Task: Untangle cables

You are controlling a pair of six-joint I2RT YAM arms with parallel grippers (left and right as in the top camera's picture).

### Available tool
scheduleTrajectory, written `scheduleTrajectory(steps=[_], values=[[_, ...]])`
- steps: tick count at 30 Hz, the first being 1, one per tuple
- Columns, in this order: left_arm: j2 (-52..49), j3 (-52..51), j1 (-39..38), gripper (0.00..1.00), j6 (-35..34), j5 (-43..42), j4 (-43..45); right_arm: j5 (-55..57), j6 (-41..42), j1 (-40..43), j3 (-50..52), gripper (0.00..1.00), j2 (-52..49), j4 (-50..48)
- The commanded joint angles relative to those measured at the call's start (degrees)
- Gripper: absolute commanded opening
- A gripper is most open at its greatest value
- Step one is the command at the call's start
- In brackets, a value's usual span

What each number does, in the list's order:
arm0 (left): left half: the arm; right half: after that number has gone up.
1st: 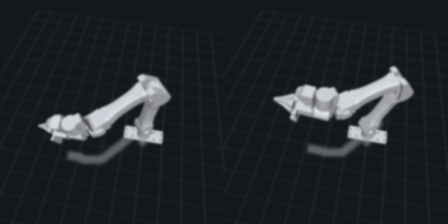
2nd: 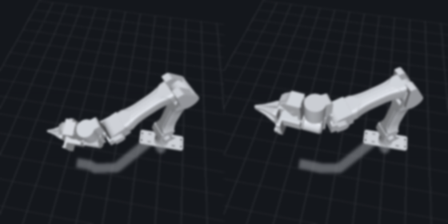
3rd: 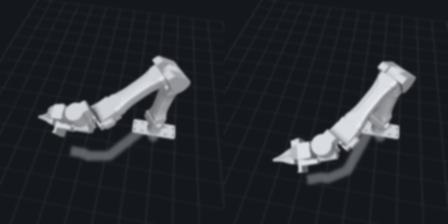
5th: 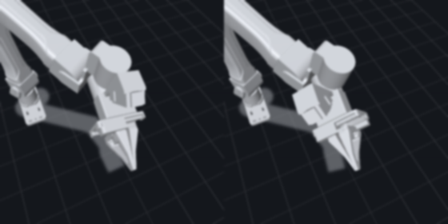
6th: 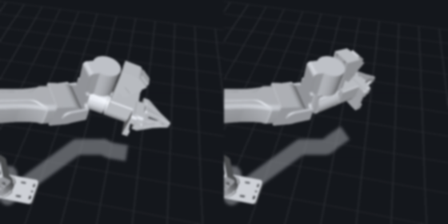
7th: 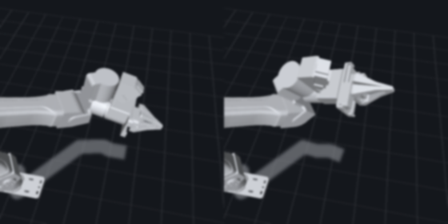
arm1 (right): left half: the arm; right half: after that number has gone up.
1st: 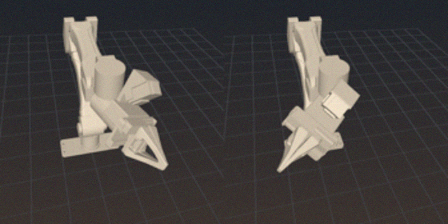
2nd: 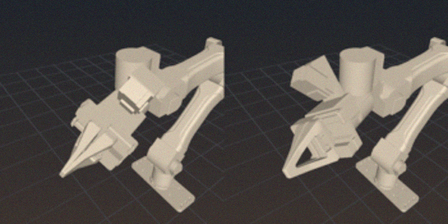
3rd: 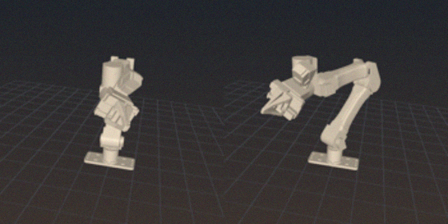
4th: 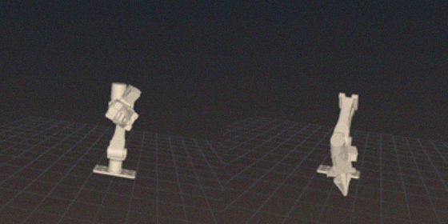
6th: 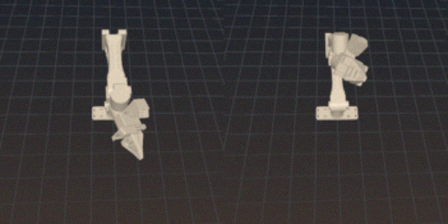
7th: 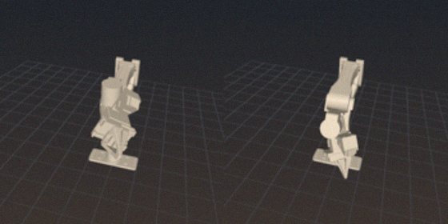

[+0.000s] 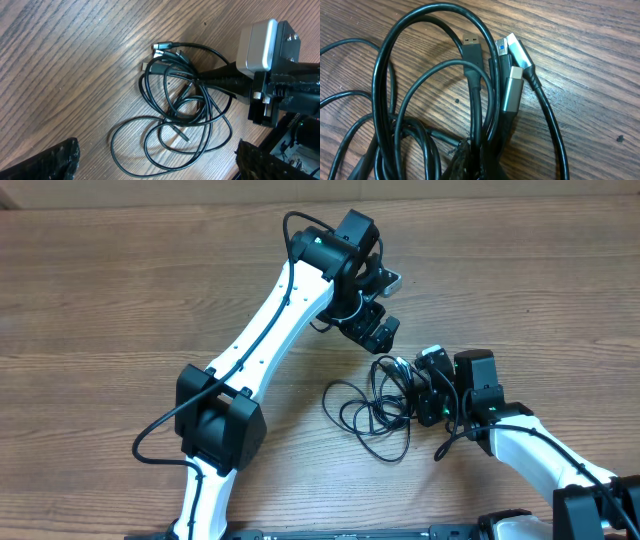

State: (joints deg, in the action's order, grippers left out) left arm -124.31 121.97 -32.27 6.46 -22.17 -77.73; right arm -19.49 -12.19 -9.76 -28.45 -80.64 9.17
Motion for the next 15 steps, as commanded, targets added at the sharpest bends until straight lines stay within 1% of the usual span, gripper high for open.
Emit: scheduleTrajectory(steps=[1,5,9,15], values=[[-0.3,1.2,0.1,1.0,1.2,0.2,0.2,-0.3,0.0,0.1,-0.6,0.04,-0.4,0.3],[-0.3,1.2,0.1,0.99,1.2,0.2,0.2,-5.1,0.3,0.2,-0.6,0.04,0.9,0.5],[-0.3,1.2,0.1,1.0,1.2,0.2,0.2,-10.3,0.3,0.2,-1.5,0.04,5.2,3.2],[-0.3,1.2,0.1,0.99,1.2,0.2,0.2,-11.1,0.3,0.2,-4.6,0.04,13.9,10.1]])
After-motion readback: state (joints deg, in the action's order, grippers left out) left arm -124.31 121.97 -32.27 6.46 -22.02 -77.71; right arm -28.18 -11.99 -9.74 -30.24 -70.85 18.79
